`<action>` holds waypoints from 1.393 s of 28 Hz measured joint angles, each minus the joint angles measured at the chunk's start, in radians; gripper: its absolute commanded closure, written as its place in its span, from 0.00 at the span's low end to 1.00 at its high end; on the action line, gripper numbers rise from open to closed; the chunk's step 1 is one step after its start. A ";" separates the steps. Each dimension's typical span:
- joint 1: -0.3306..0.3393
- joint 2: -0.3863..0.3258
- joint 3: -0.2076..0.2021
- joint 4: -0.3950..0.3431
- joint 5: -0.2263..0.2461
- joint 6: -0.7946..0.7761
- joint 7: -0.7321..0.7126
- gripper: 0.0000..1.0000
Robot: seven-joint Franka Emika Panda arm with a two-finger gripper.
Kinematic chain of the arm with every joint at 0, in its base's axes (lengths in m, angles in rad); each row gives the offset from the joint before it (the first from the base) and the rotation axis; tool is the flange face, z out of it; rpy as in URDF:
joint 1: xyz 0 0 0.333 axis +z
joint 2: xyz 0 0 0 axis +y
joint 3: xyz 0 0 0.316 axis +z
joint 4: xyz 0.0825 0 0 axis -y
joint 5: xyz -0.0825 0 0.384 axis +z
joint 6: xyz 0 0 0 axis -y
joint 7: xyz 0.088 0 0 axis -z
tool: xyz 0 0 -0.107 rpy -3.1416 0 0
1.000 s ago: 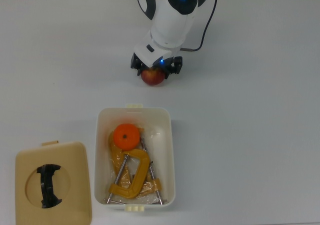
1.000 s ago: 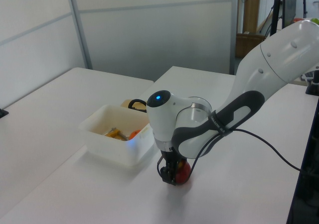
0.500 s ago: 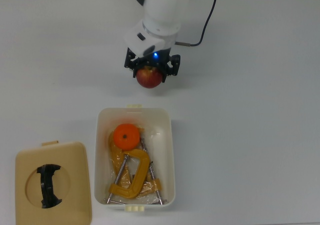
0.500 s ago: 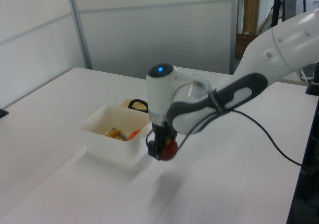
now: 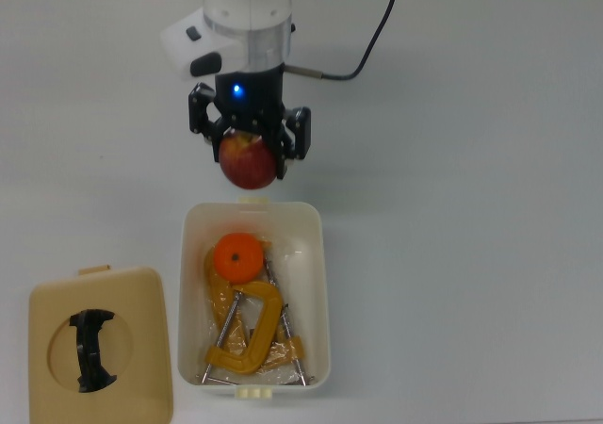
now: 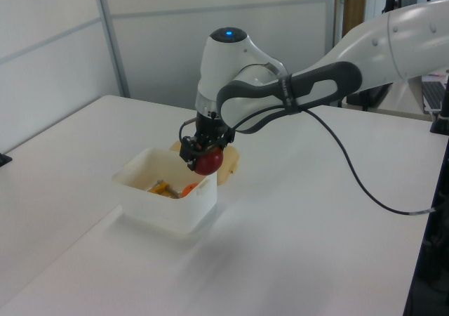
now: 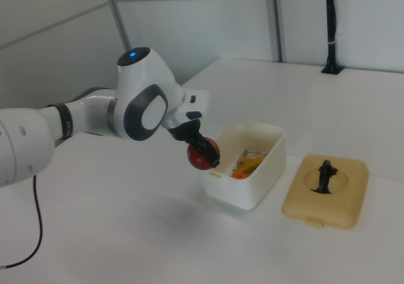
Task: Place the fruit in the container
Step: 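Lift the apple and carry it over the white container, then lower the apple into the container and open the gripper, then raise the open gripper up away from the container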
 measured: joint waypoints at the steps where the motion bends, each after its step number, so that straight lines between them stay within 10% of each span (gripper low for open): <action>1: -0.002 0.025 0.000 0.021 0.000 0.000 0.015 0.80; 5: -0.004 0.094 0.000 0.068 -0.003 0.029 0.050 0.55; 6: -0.004 0.108 0.000 0.076 -0.004 0.046 0.060 0.11; 7: -0.005 0.125 0.000 0.086 -0.008 0.069 0.079 0.00; 28: -0.008 0.142 -0.001 0.120 -0.076 0.022 0.135 0.00; 39: -0.020 0.047 -0.004 0.136 0.029 -0.381 -0.217 0.00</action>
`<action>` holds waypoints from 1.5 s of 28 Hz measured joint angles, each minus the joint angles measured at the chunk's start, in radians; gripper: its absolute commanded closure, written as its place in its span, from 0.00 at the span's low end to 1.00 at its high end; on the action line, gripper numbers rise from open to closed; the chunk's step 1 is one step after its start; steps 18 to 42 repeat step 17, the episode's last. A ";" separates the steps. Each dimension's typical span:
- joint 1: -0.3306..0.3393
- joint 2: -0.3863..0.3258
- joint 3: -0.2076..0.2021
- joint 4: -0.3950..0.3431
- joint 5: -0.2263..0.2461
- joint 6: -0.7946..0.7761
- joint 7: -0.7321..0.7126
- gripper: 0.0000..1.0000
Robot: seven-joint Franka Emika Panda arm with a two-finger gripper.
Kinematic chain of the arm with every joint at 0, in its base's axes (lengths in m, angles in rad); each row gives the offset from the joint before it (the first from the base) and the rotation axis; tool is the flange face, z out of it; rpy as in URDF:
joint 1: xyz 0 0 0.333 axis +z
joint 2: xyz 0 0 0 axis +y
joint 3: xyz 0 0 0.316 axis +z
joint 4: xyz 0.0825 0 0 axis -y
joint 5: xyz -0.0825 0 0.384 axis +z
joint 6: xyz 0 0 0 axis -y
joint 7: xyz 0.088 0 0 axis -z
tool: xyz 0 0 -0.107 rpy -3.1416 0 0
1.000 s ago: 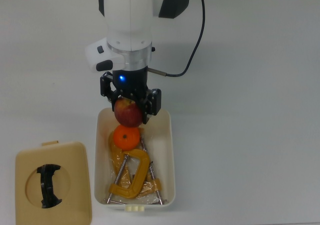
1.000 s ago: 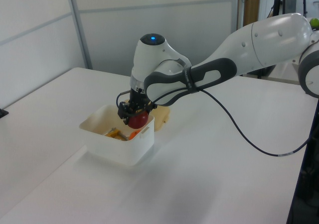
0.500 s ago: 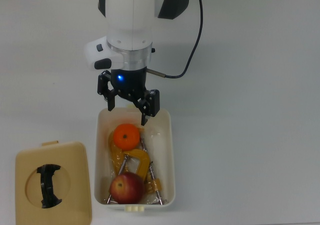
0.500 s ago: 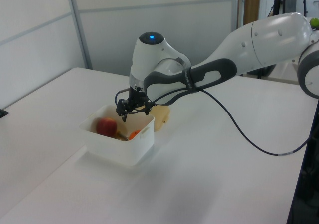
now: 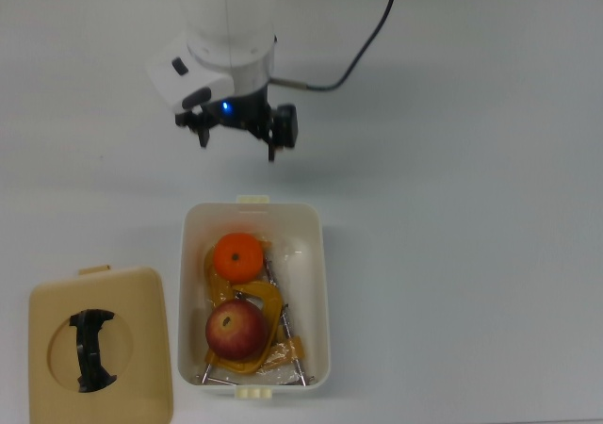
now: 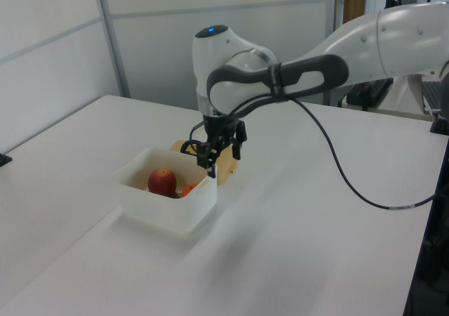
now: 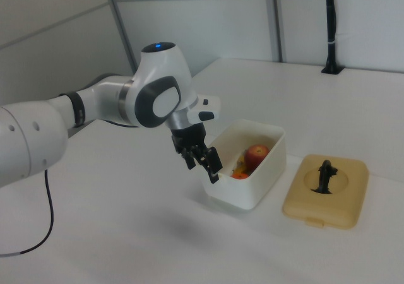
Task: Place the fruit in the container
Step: 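Raise the open gripper up away from the container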
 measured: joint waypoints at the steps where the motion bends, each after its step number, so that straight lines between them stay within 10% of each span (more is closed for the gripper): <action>1: -0.003 -0.011 0.000 0.000 0.001 -0.030 -0.024 0.00; 42: -0.046 -0.065 -0.008 0.000 -0.001 -0.158 -0.183 0.00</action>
